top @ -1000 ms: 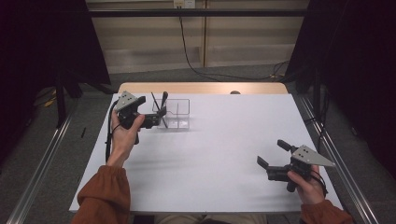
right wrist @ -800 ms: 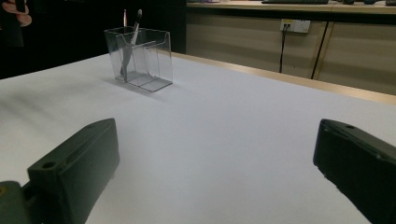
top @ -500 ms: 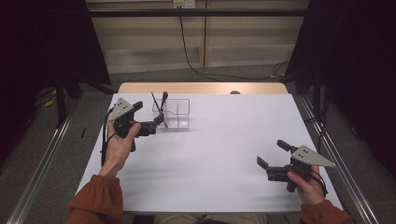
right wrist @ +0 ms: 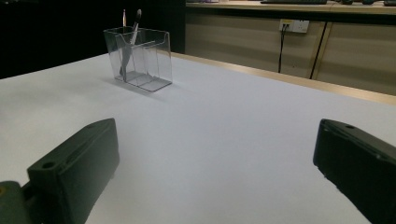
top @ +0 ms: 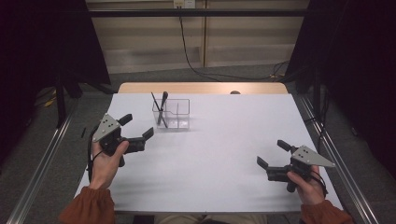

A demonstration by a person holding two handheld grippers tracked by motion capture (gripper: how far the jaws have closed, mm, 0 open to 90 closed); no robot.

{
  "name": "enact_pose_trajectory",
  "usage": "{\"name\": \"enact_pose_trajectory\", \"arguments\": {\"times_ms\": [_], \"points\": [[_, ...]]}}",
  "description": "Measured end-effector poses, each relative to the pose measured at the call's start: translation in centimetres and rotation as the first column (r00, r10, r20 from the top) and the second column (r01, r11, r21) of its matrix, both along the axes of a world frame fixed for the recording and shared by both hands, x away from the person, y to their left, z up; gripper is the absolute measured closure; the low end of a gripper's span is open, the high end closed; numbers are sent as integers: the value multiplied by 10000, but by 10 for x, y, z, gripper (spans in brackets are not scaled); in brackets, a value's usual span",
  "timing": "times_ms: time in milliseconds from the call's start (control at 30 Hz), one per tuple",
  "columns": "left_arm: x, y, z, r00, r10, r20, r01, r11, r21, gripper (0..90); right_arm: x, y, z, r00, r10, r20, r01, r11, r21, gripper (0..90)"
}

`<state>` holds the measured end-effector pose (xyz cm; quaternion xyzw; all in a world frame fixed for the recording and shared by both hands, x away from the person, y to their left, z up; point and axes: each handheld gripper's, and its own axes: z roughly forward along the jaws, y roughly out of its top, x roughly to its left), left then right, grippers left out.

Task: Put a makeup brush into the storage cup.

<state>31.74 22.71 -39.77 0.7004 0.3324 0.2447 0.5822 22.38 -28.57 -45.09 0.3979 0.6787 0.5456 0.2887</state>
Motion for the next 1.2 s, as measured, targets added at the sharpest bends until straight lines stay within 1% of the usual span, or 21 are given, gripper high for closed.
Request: {"name": "enact_pose_trajectory", "arguments": {"times_ms": [100, 267, 333, 367, 433, 567, 633, 700, 767, 833, 867, 900, 967, 1067, 1100, 1133, 1200], "points": [[-8, 6, -3, 9999, 125, -46, -125, 9998, -127, 34, 0, 0, 0, 10000, -6, 13, 6, 10000, 3, 0], [-20, 16, -5, 9989, 466, -74, -467, 9989, -59, 31, -1, 0, 0, 10000, -55, 29, 55, 10000, 49, 0], [-25, 18, -6, 9980, 590, -221, -593, 9981, -160, 31, -1, 0, 0, 10000, -80, 31, 80, 10000, 54, 0], [-27, 19, -7, 9979, 600, -257, -605, 9980, -190, 31, -1, 0, 1, 10000, -94, 26, 94, 9999, 82, 0], [-32, 20, -9, 9979, 608, -228, -610, 9981, -77, 31, -2, 0, 1, 9999, -101, 34, 100, 9999, 83, 0], [-41, 22, -13, 9976, 643, -255, -645, 9979, -85, 31, -2, -1, 1, 9999, -137, 17, 137, 9999, 76, 0], [-45, 23, -14, 9972, 668, -333, -671, 9977, -75, 31, -3, -1, 1, 9999, -144, 44, 144, 9999, 86, 0], [-48, 23, -16, 9970, 539, -563, -542, 9985, -45, 31, -3, -1, 0, 9999, -166, 21, 166, 9998, 105, 0], [-52, 22, -18, 9975, 437, -563, -434, 9990, 63, 31, -4, -1, 0, 9998, -174, 28, 174, 9998, 90, 0], [-55, 24, -19, 9973, 431, -599, -428, 9991, 60, 31, -5, -2, 1, 9998, -172, 26, 172, 9998, 70, 0], [-56, 25, -20, 9971, 495, -576, -497, 9988, -26, 31, -5, -2, 0, 9998, -191, 21, 190, 9997, 119, 0], [-58, 27, -20, 9972, 574, -487, -576, 9983, -21, 31, -5, -2, 0, 9998, -212, 32, 211, 9997, 109, 0], [-60, 30, -21, 9968, 667, -442, -672, 9977, -109, 31, -5, -3, 1, 9998, -221, 36, 220, 9997, 76, 0], [-63, 33, -23, 9975, 685, -154, -686, 9976, -6, 31, -6, -3, 1, 9998, -208, 48, 207, 9998, 83, 0], [-64, 34, -24, 9975, 645, -282, -647, 9979, -75, 31, -6, -3, 1, 9998, -191, 51, 191, 9998, 73, 0], [-65, 34, -25, 9971, 691, -306, -696, 9975, -145, 31, -7, -3, 1, 9998, -184, 42, 184, 9998, 87, 0], [-67, 35, -26, 9969, 716, -331, -719, 9974, -74, 31, -8, -4, 1, 9998, -189, 48, 188, 9998, 74, 0]]}}
